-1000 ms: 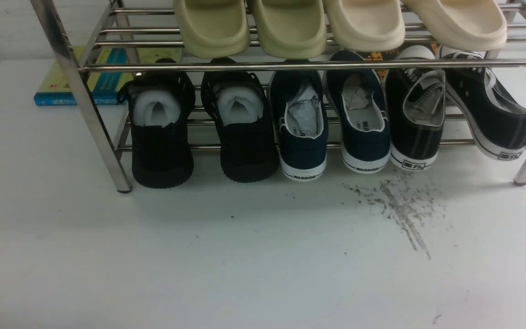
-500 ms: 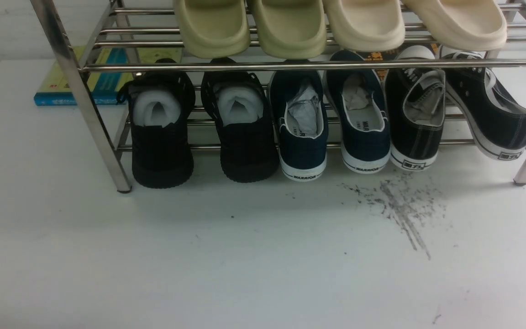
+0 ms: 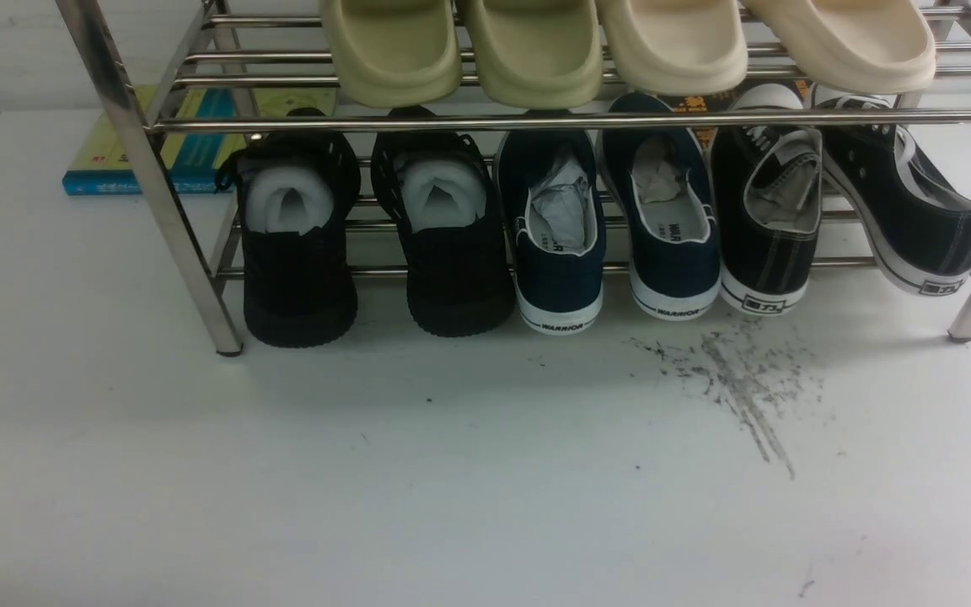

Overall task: Take the shoes off the shelf with your hand on the white table.
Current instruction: 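Grasp the leftmost shoe on the bottom shelf of the shoe rack with the left gripper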

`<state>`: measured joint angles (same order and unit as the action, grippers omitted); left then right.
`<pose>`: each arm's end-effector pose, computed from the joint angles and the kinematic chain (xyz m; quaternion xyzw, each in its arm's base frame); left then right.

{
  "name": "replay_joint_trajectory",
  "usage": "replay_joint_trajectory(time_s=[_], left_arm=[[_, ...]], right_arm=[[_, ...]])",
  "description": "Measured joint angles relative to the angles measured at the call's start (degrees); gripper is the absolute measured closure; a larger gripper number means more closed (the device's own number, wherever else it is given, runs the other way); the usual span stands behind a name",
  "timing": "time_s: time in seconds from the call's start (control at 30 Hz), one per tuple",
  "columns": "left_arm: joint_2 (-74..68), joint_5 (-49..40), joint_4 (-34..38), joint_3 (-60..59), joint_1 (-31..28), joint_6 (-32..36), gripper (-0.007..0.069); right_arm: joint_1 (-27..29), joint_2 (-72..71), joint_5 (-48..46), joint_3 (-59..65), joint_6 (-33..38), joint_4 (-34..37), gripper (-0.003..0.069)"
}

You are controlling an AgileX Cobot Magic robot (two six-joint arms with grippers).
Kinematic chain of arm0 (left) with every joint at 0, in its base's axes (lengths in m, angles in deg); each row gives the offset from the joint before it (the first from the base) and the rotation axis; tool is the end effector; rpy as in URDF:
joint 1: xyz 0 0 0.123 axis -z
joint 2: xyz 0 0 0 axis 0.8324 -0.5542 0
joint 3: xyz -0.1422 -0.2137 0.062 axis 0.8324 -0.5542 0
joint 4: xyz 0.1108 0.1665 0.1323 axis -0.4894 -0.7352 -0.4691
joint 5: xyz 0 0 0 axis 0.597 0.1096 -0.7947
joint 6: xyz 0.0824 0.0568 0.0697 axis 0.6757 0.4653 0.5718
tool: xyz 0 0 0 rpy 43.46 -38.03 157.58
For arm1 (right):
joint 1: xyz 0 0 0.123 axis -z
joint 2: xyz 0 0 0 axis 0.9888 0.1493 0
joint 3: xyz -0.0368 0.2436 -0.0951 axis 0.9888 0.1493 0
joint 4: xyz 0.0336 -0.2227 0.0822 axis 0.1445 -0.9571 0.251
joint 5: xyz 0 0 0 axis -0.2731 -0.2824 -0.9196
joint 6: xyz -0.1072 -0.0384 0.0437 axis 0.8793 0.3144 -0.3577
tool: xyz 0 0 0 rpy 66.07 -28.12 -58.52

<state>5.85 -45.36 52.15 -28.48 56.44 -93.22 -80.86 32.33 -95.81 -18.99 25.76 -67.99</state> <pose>0.0882 0.0108 0.1626 -0.1620 0.8012 -0.0608 0.5728 0.0938 0.0020 0.1609 -0.0166 0.8182 -0.0025 0.5747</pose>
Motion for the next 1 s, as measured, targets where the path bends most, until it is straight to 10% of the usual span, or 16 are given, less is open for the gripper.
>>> replay_joint_trajectory(time_s=[0.53,1.0], left_arm=[[0.00,1.76,19.52,-0.30,0.00,-20.76,0.0385],[0.00,5.08,19.64,-0.86,0.00,-21.27,0.0409]], right_arm=[[0.00,0.00,0.00,0.00,0.00,0.00,0.0419],[0.00,0.00,0.00,0.00,0.00,0.00,0.0419]])
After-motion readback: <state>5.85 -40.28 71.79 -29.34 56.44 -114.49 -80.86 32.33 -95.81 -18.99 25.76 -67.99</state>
